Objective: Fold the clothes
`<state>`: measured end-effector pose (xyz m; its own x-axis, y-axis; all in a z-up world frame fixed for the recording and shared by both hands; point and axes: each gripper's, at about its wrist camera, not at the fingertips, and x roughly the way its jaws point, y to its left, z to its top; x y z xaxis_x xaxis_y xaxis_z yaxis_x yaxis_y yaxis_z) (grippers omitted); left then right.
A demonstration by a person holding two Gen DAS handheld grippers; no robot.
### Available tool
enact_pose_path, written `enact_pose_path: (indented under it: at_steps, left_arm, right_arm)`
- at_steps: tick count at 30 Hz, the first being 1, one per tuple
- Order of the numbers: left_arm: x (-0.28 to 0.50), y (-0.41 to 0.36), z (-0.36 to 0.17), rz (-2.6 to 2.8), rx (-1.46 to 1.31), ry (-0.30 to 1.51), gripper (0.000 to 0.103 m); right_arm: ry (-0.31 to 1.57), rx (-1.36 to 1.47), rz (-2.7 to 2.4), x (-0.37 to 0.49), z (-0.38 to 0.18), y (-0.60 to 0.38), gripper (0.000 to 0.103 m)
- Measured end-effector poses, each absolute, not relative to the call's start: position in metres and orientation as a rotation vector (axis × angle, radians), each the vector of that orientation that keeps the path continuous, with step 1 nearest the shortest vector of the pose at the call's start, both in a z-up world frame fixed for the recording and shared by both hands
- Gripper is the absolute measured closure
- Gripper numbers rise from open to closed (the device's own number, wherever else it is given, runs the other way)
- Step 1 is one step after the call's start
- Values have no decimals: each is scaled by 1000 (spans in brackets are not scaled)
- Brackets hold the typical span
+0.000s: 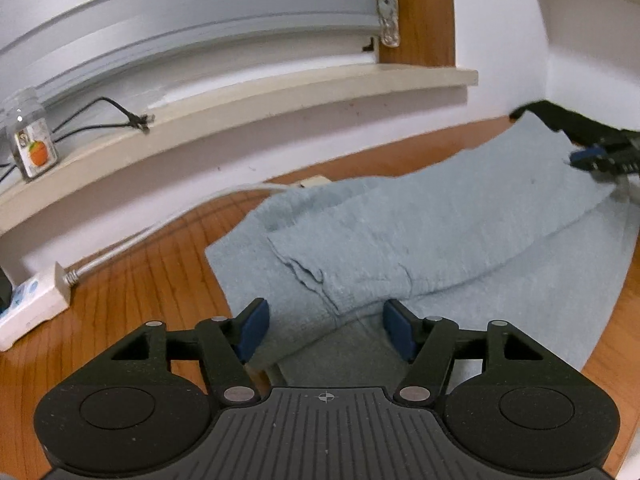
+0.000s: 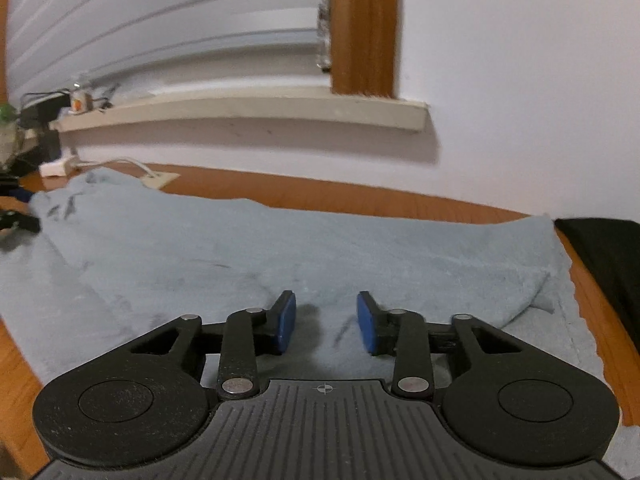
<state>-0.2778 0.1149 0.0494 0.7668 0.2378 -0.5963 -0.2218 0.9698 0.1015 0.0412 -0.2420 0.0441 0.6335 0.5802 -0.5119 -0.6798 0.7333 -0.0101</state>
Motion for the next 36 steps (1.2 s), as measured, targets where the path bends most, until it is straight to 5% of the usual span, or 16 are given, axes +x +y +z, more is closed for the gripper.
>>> enact_pose_path:
  at_steps: [12,27,36]
  left_arm:
    - [-221,90,78,203,-12,479,28]
    - [-149,19,63,71,65,550,27]
    - [-207,70,69,242,74,552,28]
  right_arm:
    - [504,-262,826,22,42,-208,76]
    - [476,-248,880,10,41,-186,75]
    - [494,-311,957,-5,43,-190,75]
